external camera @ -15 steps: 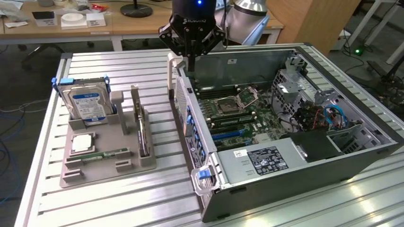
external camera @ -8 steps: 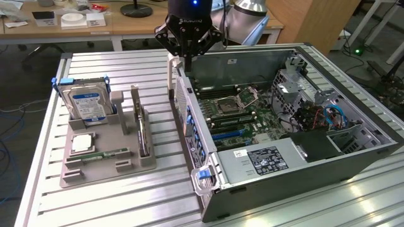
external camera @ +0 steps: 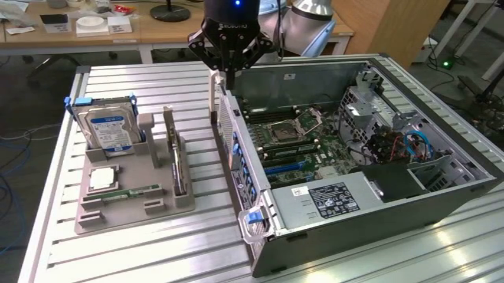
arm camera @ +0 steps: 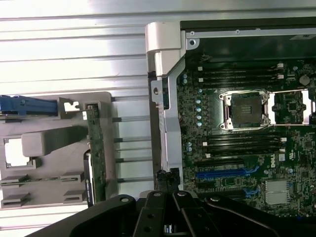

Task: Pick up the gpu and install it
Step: 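Reach for the gpu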

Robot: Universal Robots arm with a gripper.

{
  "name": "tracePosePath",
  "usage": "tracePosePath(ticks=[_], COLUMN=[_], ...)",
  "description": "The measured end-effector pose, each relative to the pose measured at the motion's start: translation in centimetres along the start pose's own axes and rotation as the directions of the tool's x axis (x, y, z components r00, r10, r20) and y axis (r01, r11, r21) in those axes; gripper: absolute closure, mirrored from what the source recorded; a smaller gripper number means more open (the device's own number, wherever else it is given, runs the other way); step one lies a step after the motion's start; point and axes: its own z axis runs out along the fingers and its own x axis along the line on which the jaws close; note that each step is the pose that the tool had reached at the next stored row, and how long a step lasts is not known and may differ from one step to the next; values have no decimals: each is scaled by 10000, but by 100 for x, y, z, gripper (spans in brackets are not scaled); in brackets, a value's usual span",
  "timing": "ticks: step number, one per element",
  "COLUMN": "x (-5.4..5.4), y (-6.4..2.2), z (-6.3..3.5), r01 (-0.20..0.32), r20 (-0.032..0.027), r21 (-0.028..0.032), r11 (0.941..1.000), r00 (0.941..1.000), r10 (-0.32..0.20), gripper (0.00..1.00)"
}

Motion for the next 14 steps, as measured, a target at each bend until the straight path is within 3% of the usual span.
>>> tracePosePath(ticks=[14], x=[124], y=[-9], z=[-3], r01=[0], r20=[-1], r21=[0], r11=[10000], r00=[10000], r10=[0], gripper=[89])
